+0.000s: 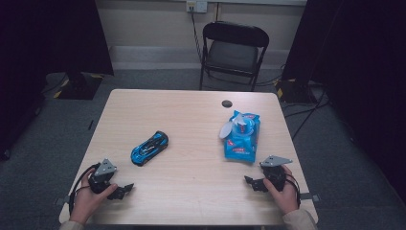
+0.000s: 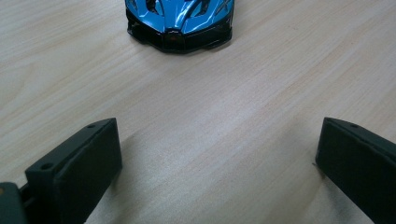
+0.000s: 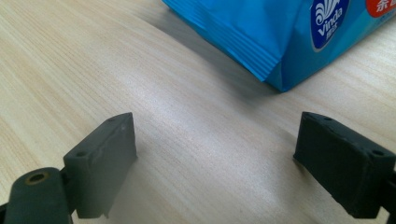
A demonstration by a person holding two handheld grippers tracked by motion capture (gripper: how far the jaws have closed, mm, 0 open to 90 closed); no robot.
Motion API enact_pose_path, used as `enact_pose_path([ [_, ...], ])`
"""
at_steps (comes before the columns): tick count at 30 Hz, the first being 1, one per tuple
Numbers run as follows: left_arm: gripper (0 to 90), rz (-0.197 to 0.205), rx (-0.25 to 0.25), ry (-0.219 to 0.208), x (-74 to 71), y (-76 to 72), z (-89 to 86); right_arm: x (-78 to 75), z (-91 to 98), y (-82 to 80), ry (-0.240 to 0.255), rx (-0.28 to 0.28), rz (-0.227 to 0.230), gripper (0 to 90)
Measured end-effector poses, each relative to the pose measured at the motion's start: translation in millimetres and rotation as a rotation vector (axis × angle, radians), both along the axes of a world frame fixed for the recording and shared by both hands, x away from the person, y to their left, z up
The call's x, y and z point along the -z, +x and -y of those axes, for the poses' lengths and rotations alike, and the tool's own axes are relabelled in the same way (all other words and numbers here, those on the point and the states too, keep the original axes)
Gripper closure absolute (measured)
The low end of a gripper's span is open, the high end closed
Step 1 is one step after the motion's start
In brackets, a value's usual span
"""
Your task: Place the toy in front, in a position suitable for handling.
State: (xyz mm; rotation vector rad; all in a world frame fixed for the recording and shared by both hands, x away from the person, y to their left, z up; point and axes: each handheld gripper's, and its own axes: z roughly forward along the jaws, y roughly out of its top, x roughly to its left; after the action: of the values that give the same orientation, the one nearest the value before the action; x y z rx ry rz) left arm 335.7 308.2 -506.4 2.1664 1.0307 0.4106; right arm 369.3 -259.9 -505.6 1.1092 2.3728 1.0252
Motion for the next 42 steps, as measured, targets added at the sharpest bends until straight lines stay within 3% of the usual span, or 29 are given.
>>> enact_pose_path([
  [11, 2.0, -0.032, 0.010, 0.020, -4.4, 1.8, 4.7, 0.0, 0.0, -0.2, 0.001, -0.001, 0.000, 11.7],
  [15, 17.6, -0.046, -0.001, -0.006, -9.0, 3.9, 4.2, 0.0, 0.0, -0.2, 0.001, -0.001, 0.000, 11.7],
  [27, 15.8, -0.124, -0.038, -0.029, -17.0, 20.0, 11.0, 0.1, 0.0, -0.1, 0.001, -0.001, 0.000, 11.7],
  [33, 16.0, -0.125, -0.051, -0.040, -22.1, 31.0, 14.3, 0.1, 0.0, -0.1, 0.001, -0.001, 0.000, 11.7],
  [42, 17.2, -0.080, -0.039, -0.032, -29.2, 46.8, 20.1, 0.1, 0.0, -0.1, 0.001, -0.001, 0.000, 11.7],
])
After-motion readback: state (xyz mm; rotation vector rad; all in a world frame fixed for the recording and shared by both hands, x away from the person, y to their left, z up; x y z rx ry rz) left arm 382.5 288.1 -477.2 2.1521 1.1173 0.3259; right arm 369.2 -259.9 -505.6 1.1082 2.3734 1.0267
